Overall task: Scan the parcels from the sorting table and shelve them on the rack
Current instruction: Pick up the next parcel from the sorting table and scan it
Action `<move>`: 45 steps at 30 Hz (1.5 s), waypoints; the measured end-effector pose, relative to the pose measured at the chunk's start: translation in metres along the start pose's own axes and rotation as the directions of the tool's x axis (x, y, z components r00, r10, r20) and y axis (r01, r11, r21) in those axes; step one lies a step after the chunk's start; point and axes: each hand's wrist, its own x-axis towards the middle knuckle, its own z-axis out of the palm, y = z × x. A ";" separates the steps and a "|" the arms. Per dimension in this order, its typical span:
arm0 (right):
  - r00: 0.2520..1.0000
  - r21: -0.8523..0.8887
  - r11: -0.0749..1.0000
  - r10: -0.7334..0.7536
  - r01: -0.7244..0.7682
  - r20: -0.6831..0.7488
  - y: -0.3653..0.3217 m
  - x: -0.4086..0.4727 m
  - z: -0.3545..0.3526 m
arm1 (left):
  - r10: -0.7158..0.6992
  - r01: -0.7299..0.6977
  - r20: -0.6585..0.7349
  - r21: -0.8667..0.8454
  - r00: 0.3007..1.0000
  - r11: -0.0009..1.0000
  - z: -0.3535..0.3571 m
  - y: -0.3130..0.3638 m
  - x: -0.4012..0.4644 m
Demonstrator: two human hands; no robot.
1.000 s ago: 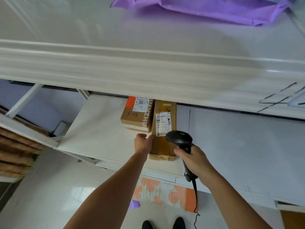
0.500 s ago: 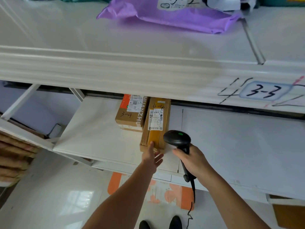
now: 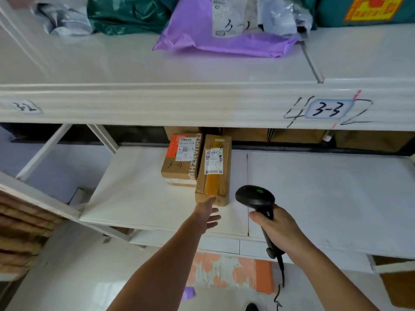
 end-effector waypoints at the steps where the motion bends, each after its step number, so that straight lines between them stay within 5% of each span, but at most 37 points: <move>1: 1.000 0.002 1.000 -0.005 0.005 -0.019 -0.002 -0.007 0.000 | 0.025 -0.026 0.010 0.133 1.000 0.991 -0.003 0.003 -0.007; 3: 0.998 0.009 1.000 -0.013 0.014 -0.058 -0.007 -0.022 0.002 | 0.136 -0.139 0.036 0.411 0.990 0.901 -0.008 0.006 -0.015; 6: 0.991 0.061 0.998 -0.027 0.035 -0.129 -0.013 -0.049 0.007 | 0.297 -0.329 0.191 0.777 0.935 0.537 -0.014 0.008 -0.027; 8: 0.980 0.087 0.995 -0.040 0.058 -0.194 -0.016 -0.069 0.011 | 0.327 -0.372 0.269 0.875 0.906 0.310 -0.014 0.010 -0.051; 13: 0.949 0.227 0.968 -0.033 0.108 -0.312 -0.008 -0.123 0.017 | 0.400 -0.500 0.461 0.866 0.792 -0.008 0.010 0.019 -0.118; 17: 0.900 0.340 0.928 0.012 0.153 -0.437 0.012 -0.174 0.003 | 0.394 -0.615 0.612 0.777 0.685 -0.138 0.056 0.017 -0.156; 21: 0.793 0.270 0.956 0.072 0.119 -0.606 0.047 -0.238 -0.031 | 0.311 -0.688 0.746 0.665 0.589 -0.292 0.131 0.001 -0.197; 27: 0.587 0.298 0.951 0.194 0.086 -0.786 0.117 -0.342 -0.099 | 0.202 -0.783 0.854 0.520 0.479 -0.342 0.257 -0.054 -0.255; 33: 0.416 0.287 0.958 0.258 0.006 -0.872 0.203 -0.450 -0.163 | 0.109 -0.852 0.900 0.436 0.423 -0.292 0.384 -0.135 -0.303; 45: 0.294 0.373 0.928 0.355 0.008 -0.888 0.304 -0.472 -0.266 | -0.016 -0.877 0.925 0.355 0.380 -0.324 0.550 -0.199 -0.330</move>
